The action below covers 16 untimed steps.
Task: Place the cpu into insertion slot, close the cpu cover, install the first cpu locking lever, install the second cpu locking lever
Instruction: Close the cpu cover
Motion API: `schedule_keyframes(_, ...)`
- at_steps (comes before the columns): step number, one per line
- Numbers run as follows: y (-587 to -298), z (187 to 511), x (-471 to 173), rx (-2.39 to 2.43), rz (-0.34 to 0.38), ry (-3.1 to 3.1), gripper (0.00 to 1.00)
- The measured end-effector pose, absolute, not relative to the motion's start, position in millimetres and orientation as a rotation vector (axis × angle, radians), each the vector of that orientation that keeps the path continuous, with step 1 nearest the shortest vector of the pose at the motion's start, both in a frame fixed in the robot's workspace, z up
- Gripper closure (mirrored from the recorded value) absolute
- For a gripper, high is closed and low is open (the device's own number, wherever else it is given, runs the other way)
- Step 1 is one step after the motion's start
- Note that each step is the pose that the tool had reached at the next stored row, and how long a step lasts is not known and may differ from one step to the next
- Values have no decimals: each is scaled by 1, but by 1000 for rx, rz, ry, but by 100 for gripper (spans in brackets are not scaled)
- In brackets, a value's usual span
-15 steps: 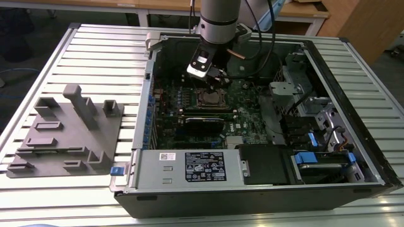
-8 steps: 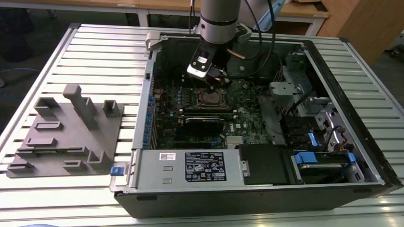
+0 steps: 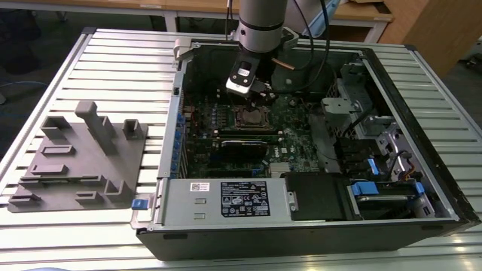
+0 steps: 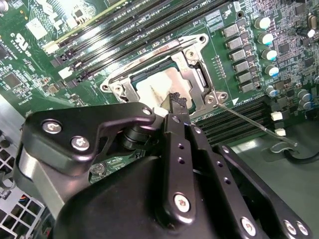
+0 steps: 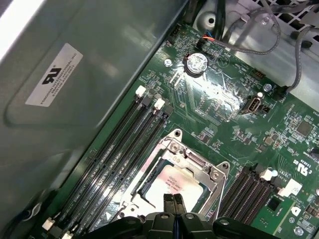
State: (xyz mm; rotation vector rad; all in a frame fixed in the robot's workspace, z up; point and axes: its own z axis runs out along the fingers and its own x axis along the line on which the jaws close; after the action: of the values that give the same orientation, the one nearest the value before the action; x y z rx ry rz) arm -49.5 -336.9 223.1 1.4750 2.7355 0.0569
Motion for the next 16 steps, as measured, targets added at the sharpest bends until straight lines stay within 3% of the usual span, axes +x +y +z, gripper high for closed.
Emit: schedule_keyframes(16, -337, 223, -50, 1431, 58, 2759, 89)
